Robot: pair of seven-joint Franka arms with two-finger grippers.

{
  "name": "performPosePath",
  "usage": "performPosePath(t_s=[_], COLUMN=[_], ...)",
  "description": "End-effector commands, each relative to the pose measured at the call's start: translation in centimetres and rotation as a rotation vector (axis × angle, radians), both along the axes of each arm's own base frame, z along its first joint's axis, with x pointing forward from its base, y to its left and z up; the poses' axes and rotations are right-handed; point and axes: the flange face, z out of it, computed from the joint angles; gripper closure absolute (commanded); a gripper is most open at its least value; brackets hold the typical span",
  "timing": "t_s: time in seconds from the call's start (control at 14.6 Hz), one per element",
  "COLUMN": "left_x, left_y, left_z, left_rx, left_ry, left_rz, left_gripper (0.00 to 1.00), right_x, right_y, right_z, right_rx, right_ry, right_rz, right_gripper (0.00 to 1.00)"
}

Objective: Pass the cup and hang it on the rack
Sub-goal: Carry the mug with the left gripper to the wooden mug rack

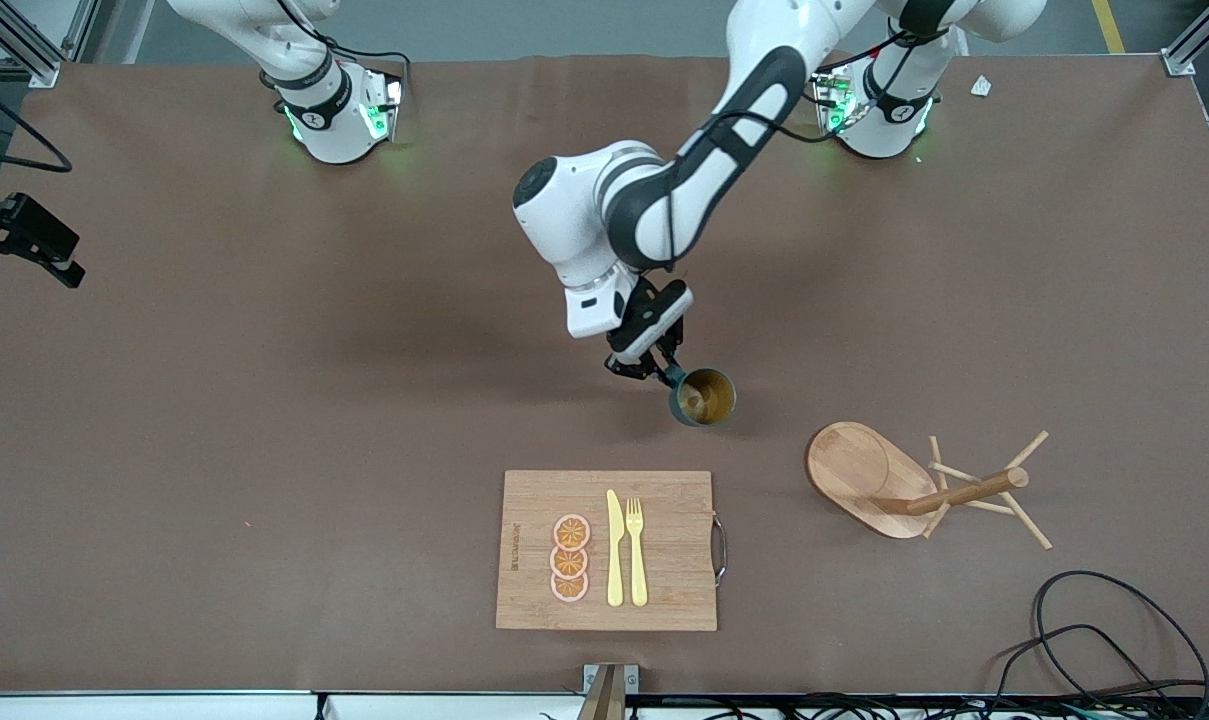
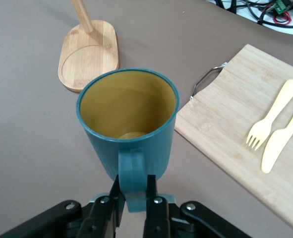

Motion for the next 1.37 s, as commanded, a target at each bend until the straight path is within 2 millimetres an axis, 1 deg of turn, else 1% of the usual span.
performPosePath(t_s=[0.0, 0.07, 0.14, 0.21, 0.27, 0.41, 0.48, 0.62, 0.68, 0.89, 0.96, 1.16, 1.23, 1.3], left_x=[1.8, 2.7, 3.8, 4.5, 5.2, 6.4, 7.1, 8.4, 9.2, 10.8, 11.5, 12.9, 13.3, 13.8], left_y=[0.9, 1.5, 2.5, 3.1, 3.9, 5.3, 6.5, 8.3, 9.5, 12.2, 13.2, 15.3, 16.2, 17.1], left_z=[2.8, 3.9, 5.7, 6.3, 7.8, 9.5, 11.4, 12.7, 14.1, 15.4, 16.4, 17.0, 17.5, 17.5], left_rx=[-0.092, -0.141, -0.202, -0.242, -0.289, -0.363, -0.417, -0.493, -0.543, -0.647, -0.685, -0.771, -0.798, -0.833], left_ry=[0.030, 0.028, 0.027, 0.040, 0.041, 0.059, 0.064, 0.096, 0.100, 0.148, 0.148, 0.180, 0.192, 0.211], left_rz=[0.026, 0.041, 0.068, 0.087, 0.105, 0.141, 0.164, 0.199, 0.223, 0.255, 0.267, 0.292, 0.285, 0.287], left_gripper=[1.00, 1.00, 1.00, 1.00, 1.00, 1.00, 1.00, 1.00, 1.00, 1.00, 1.00, 1.00, 1.00, 1.00], right_x=[0.2, 0.4, 0.5, 0.5, 0.5, 0.5, 0.5, 0.5, 0.5, 0.5, 0.5, 0.4, 0.5, 0.5], right_y=[-0.5, -0.4, -0.4, -0.3, -0.3, -0.4, -0.4, -0.3, -0.1, -0.1, -0.1, -0.1, -0.1, -0.1], right_z=[-0.2, -0.7, -0.7, -0.8, -1.0, -1.1, -1.0, -1.0, -1.0, -0.9, -0.9, -1.0, -0.9, -0.9], right_rx=[0.001, 0.003, 0.007, 0.016, 0.018, 0.018, 0.018, 0.018, 0.018, 0.018, 0.018, 0.018, 0.018, 0.018], right_ry=[-0.008, -0.008, -0.015, -0.012, -0.009, -0.007, -0.009, -0.007, -0.006, -0.009, -0.009, -0.004, -0.006, -0.009], right_rz=[0.007, 0.006, 0.007, 0.008, 0.007, 0.007, 0.005, 0.007, 0.010, 0.010, 0.010, 0.010, 0.010, 0.010], right_gripper=[0.00, 0.00, 0.00, 0.00, 0.00, 0.00, 0.00, 0.00, 0.00, 0.00, 0.00, 0.00, 0.00, 0.00])
